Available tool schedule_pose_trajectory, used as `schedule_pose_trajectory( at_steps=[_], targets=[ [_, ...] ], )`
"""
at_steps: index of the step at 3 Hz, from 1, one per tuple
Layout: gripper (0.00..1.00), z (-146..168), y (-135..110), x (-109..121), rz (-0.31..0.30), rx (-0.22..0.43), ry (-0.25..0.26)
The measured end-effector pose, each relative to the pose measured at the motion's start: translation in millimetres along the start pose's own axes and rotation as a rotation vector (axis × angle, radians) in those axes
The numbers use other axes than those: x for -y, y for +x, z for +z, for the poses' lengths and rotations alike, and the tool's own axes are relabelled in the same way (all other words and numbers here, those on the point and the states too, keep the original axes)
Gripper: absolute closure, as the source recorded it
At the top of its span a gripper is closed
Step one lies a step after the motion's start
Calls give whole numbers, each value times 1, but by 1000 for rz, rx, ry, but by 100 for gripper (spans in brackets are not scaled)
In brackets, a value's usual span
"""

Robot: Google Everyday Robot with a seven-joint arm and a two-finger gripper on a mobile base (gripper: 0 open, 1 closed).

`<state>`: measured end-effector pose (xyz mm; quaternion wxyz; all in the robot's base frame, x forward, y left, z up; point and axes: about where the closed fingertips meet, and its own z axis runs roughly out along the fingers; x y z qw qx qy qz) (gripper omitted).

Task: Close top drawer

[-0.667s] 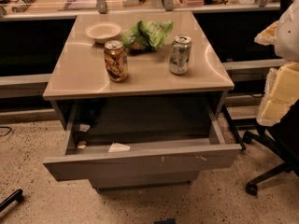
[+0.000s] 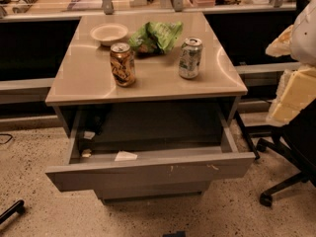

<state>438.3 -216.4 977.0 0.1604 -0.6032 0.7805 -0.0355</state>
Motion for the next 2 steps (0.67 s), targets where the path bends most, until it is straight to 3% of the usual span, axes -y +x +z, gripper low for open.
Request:
schedule_pose_trajectory(
  at_steps=[1,2],
  targets=[
    [42,13,0,-8,-4,27,-11],
    [66,49,1,-30,11,89,-38]
  ],
)
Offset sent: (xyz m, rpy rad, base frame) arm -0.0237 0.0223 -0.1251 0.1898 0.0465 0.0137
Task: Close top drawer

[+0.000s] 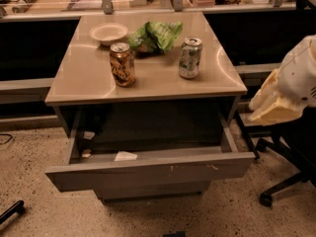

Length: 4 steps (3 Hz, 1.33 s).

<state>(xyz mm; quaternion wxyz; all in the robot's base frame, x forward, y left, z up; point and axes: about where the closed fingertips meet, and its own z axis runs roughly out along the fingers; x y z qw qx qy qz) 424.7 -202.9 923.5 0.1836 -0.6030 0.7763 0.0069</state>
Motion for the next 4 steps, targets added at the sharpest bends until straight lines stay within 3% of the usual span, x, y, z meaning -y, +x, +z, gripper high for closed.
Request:
schedule_pose_trajectory(
  at_steps=[1,2,3,4],
  targets=[
    [89,58,4,-24,3,69,-52],
    [100,116,0,-53,-12,125,-143],
    [100,175,-4,-93,-24,159,-296],
    [100,175,-4,-93,-24,159,-296]
  ],
)
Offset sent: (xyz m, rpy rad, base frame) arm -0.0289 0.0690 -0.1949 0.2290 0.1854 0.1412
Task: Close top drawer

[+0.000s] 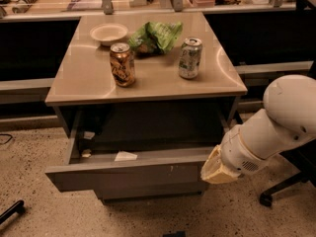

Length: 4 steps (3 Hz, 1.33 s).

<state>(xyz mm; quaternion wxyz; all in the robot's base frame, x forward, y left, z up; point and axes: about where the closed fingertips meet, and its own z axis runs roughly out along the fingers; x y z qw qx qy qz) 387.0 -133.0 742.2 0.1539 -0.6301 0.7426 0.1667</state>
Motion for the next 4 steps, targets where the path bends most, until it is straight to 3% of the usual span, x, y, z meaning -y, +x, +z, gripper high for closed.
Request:
schedule_pose_trajectory(
  at_steps=[2,3,4],
  targets=[
    [100,42,24,-9,-28,39,16],
    [100,69,35,-7,-41,77,70],
    [100,70,34,3,-44,83,112]
  ],
)
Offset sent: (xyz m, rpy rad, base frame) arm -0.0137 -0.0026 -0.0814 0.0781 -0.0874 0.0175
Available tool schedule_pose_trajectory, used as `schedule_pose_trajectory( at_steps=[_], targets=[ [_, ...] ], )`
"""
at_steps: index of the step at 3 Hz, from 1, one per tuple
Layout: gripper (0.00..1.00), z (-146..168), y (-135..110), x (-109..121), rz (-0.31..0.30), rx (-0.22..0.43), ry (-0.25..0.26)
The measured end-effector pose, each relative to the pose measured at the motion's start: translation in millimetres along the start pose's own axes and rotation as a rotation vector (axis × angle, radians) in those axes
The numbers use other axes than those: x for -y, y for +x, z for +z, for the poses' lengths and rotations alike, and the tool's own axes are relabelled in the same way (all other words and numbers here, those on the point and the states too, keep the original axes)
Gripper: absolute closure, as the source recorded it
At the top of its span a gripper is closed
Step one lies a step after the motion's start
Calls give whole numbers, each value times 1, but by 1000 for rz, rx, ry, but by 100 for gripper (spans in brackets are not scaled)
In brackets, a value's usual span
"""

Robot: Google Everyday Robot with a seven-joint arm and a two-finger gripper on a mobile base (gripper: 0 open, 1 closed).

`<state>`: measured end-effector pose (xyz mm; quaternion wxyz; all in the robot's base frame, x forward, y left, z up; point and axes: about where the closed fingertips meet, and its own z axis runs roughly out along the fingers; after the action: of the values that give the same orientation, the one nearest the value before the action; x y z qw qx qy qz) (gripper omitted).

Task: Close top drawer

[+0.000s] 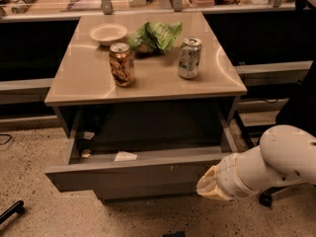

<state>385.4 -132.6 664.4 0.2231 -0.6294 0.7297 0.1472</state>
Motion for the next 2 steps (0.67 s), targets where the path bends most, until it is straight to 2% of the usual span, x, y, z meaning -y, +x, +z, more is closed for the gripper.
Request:
schedule_pose_trajectory(
  at_steps=[1,2],
  targets=[
    [100,0,0,0,0,0,0],
    [100,1,0,5,-57,-2,53]
  ],
)
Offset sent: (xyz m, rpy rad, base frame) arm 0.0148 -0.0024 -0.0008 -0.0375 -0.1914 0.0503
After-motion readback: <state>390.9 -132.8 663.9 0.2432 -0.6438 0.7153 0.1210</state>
